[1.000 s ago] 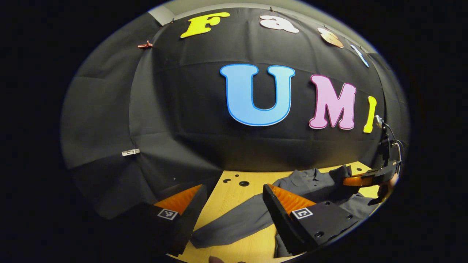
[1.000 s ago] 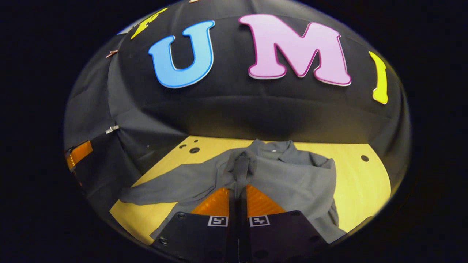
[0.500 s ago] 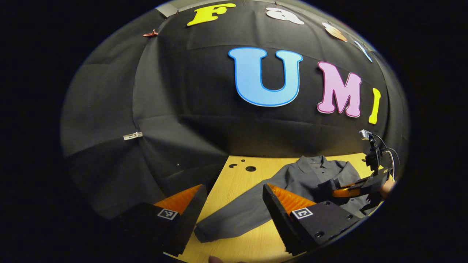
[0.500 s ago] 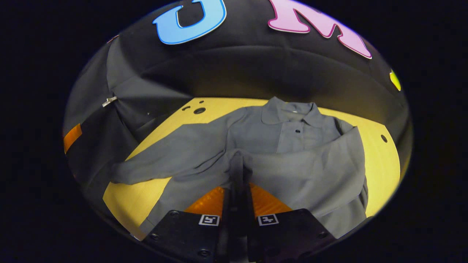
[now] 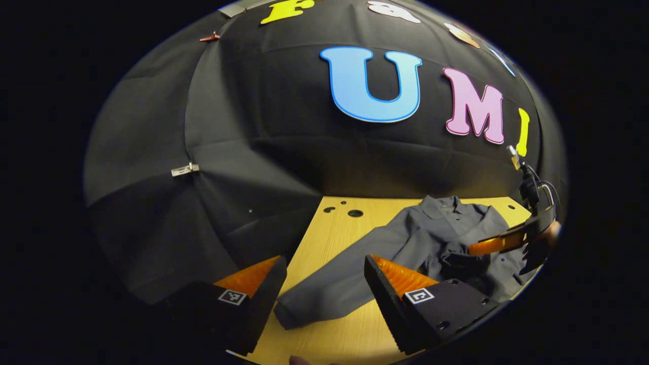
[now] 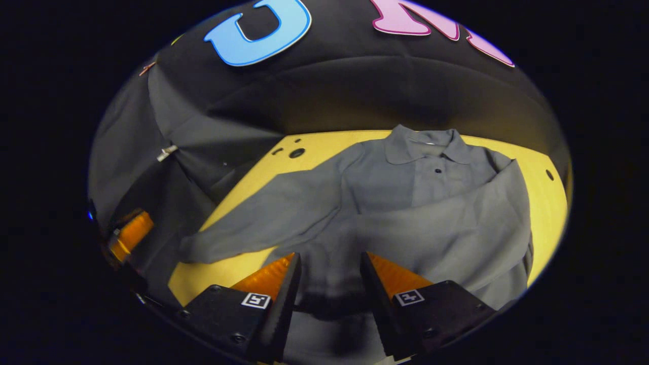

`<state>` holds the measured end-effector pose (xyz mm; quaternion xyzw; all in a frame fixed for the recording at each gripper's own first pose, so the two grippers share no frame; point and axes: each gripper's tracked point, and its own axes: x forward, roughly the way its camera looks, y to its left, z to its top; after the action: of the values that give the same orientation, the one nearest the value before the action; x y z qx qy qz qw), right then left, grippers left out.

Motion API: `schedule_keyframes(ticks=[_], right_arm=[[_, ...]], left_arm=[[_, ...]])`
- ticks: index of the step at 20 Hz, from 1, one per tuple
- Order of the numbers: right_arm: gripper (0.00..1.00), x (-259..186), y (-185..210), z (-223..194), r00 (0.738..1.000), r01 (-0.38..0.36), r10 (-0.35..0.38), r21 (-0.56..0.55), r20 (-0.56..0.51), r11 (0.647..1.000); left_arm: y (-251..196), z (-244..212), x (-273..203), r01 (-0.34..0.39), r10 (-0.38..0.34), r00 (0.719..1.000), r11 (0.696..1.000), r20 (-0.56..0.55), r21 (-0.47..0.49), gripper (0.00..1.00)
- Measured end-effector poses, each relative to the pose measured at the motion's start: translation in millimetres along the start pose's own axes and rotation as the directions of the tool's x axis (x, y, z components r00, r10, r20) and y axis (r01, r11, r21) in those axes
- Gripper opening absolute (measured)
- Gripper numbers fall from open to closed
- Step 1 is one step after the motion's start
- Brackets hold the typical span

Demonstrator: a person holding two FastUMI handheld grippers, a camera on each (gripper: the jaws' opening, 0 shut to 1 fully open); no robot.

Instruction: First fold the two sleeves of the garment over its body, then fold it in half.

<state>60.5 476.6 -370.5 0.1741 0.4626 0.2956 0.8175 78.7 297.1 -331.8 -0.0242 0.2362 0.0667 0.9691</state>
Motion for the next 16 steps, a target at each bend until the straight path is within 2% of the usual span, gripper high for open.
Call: schedule_keyframes(ticks=[2, 5, 11, 16], right_arm=[[0.77, -15, 6, 7, 1.000, -0.027, 0.027, -0.050, 0.013, 0.998], [0.77, -42, -11, 15, 0.999, 0.024, -0.020, -0.074, 0.045, 0.997], [0.77, -94, -58, 26, 0.985, 0.141, -0.138, -0.025, 0.101, 0.990], [0.77, -132, -69, 39, 0.974, 0.160, -0.163, 0.036, 0.157, 0.987]], left_arm=[[2, -21, 8, -0.005, 0.005, 0.999, 1.000, -0.036, 0.002, 0.97], [10, -50, 20, -0.035, 0.035, 0.996, 0.999, -0.086, 0.003, 0.97], [30, -100, 43, -0.124, 0.117, 0.974, 0.992, -0.196, -0.025, 0.98], [33, -145, 58, -0.173, 0.138, 0.936, 0.981, -0.324, -0.082, 0.98]])
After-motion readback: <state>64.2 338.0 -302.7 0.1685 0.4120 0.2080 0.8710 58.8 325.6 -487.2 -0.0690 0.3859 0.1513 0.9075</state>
